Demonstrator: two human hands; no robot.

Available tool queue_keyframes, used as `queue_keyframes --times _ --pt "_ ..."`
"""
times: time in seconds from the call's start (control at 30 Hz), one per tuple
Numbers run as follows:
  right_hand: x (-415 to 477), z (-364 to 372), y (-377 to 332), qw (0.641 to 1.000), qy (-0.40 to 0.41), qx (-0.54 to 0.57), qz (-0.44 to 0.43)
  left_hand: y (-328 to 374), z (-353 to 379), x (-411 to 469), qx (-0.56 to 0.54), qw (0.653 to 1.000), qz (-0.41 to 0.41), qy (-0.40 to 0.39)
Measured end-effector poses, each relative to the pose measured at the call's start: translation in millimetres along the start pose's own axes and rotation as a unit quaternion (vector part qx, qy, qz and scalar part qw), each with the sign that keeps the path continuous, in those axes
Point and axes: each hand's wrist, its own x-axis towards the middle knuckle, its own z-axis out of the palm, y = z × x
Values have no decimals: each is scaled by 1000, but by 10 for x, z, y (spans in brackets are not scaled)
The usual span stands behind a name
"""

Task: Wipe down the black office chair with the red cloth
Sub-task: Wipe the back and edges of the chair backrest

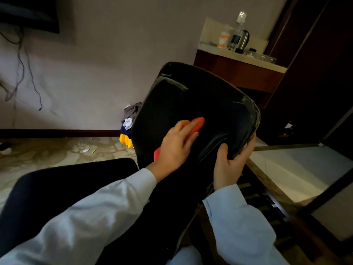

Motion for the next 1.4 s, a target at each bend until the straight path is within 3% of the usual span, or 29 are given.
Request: queue_keyframes --times 0.07,0.13,0.23,0.3,0.47,0.73,0.97,1.1,1.17,1.27,1.33,1.4 --pt "-2 6 -5 1000 -3 -2 10 33 -115 -64 -55 997 37 -38" --pt "4 9 -7 1000 -3 -6 10 -35 -161 -4 -73 996 43 -11" --pt "2 3 9 1000 -1 1 8 -327 -123 349 -38 992 -63 106" --pt "-5 -3 28 1000 -2 0 9 -508 -98 669 -9 981 -142 132" --pt "4 4 26 1000 -2 -8 7 -497 138 1125 34 979 -196 37" --pt "23 18 78 1000 8 -13 -14 -69 238 416 62 997 -24 37" --pt "-9 40 39 997 26 -68 -39 240 107 -359 13 999 36 6" --pt "-147 37 92 982 33 -152 -111 106 -14 -767 -10 997 65 -38" --pt "-289 45 145 942 28 -274 -191 -51 -52 -887 -59 998 1 -18" --pt "-500 94 214 796 -36 -505 -333 -390 -106 -912 -153 957 -200 144" --pt "-562 134 243 709 -109 -591 -369 -690 -151 -898 -156 921 -302 189" --pt "-560 191 272 677 -163 -623 -356 -1051 -173 -922 -127 906 -358 187"
